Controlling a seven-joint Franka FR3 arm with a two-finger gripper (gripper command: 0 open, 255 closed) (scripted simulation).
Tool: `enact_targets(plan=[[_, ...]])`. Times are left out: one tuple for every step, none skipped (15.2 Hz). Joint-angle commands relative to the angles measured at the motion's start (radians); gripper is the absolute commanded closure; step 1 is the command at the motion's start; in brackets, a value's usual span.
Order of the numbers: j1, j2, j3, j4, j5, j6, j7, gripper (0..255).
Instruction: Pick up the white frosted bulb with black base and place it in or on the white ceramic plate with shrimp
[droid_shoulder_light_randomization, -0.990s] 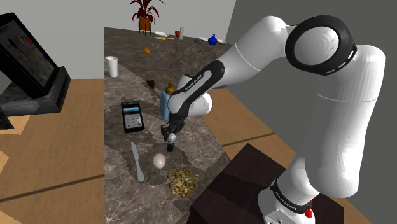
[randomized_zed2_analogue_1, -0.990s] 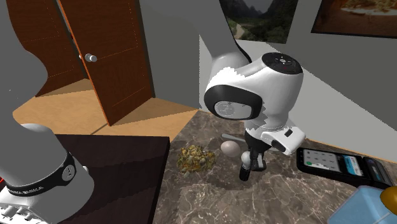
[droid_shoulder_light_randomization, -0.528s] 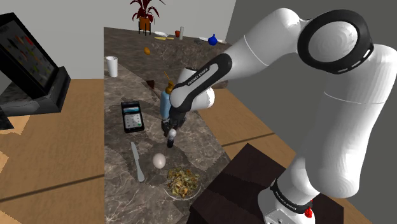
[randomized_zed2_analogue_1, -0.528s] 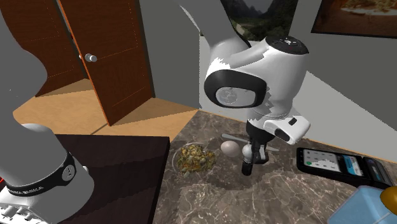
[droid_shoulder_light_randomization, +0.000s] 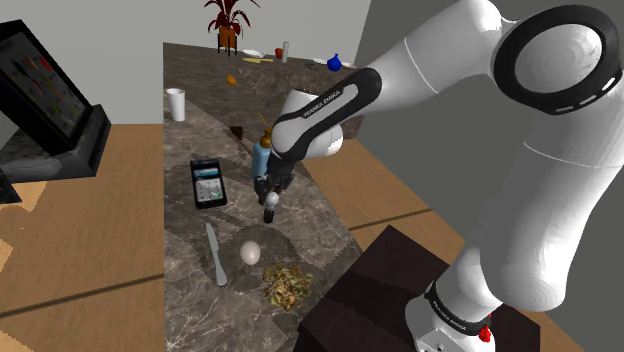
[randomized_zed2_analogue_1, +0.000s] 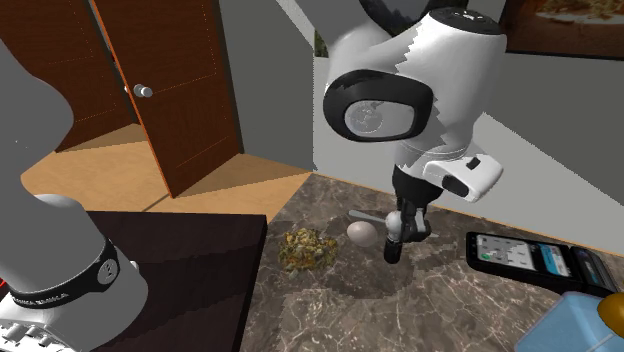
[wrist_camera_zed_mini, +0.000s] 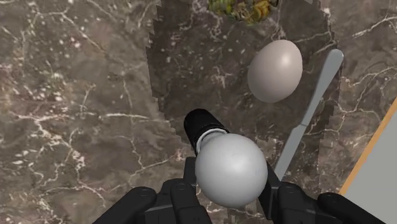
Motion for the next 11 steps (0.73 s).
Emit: enact_targets(plan=[[0.002,-0.024,-0.004,0.0,-0.011,-0.024,0.012,255],[0.003,-0.035,-0.005,0.002,-0.016,-0.036,0.018,255],[0.003,-0.045,-0.007,0.004,-0.022,-0.048,0.023,255],[0.004,-0.056,-0.008,0.006,-0.027,-0.06,0.028,255],[0.004,-0.066,-0.01,0.008,-0.031,-0.072,0.033,255],[0.004,-0.072,-0.011,0.01,-0.034,-0.079,0.036,255],[0.012,-0.104,-0.005,-0.029,-0.035,-0.07,0.049,255],[0.021,-0.137,0.0,-0.068,-0.036,-0.062,0.062,255],[0.029,-0.169,0.006,-0.105,-0.037,-0.055,0.076,255],[0.037,-0.202,0.013,-0.141,-0.038,-0.048,0.09,255],[0.045,-0.235,0.021,-0.177,-0.038,-0.043,0.106,255]])
